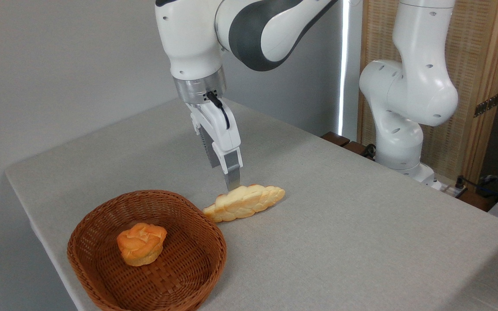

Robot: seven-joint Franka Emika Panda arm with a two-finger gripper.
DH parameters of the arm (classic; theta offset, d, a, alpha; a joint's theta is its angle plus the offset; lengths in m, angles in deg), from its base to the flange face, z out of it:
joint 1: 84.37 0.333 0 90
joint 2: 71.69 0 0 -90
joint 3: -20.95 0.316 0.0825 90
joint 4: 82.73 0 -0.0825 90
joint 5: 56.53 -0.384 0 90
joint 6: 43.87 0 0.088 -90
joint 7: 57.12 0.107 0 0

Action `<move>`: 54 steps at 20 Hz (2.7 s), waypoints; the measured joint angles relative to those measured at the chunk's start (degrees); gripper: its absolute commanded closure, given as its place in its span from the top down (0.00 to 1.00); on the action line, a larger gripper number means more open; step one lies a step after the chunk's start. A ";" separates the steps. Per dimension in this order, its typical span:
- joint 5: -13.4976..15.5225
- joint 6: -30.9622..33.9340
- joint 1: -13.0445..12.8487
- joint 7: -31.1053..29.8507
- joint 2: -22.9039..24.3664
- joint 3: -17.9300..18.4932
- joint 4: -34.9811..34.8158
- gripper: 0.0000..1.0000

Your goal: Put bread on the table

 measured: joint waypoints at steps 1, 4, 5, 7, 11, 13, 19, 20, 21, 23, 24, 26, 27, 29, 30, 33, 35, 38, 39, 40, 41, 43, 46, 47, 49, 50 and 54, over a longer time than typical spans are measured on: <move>0.21 0.00 0.00 -0.28 0.05 0.00 0.02 1.00; 0.41 0.00 0.01 -0.54 0.15 0.25 0.46 1.00; 0.41 0.00 0.02 -0.54 0.17 0.35 0.69 1.00; 0.41 0.00 0.10 -0.54 0.21 0.55 1.44 1.00; 0.41 0.00 0.35 -0.38 0.22 0.58 2.47 1.00; 0.41 0.00 0.41 -0.36 0.22 0.58 2.51 1.00; 0.42 -0.03 0.57 -1.10 0.25 1.50 4.90 1.00; 0.44 0.01 0.60 -1.58 0.26 1.78 5.50 1.00; 0.45 0.10 0.65 -3.09 0.27 2.22 6.60 1.00; 0.45 1.12 0.75 -6.67 0.24 2.71 9.07 1.00; 0.45 1.76 0.76 -8.19 0.15 2.73 10.27 1.00; 0.45 2.64 0.75 -9.76 -0.21 2.72 12.17 1.00; 0.43 3.03 0.76 -10.07 -0.59 2.72 13.35 1.00; 0.01 3.33 0.80 -10.31 -1.67 2.75 15.64 1.00; -0.18 3.70 0.82 -10.33 -2.32 2.79 16.77 1.00; -0.36 6.84 0.90 -10.37 -4.13 3.40 19.90 1.00; -0.37 8.38 0.99 -10.37 -4.83 3.52 21.25 1.00; -0.39 10.52 1.02 -10.37 -6.01 3.57 23.62 1.00; -0.40 11.18 1.03 -10.37 -6.53 3.63 24.57 1.00; -0.42 11.49 1.03 -10.37 -6.80 3.68 25.05 1.00; -0.46 11.98 1.03 -10.37 -7.20 3.79 25.70 1.00; -0.85 12.75 1.03 -10.37 -7.62 3.92 26.37 1.00; -1.26 13.23 0.99 -10.37 -7.83 3.93 26.69 1.00; -1.27 13.24 0.97 -10.37 -7.83 3.92 26.71 1.00; -1.31 13.25 0.95 -10.37 -7.83 3.88 27.12 1.00; -1.31 13.28 0.95 -10.37 -7.83 3.88 27.46 1.00; -1.36 13.41 0.96 -10.37 -7.83 3.89 28.03 1.00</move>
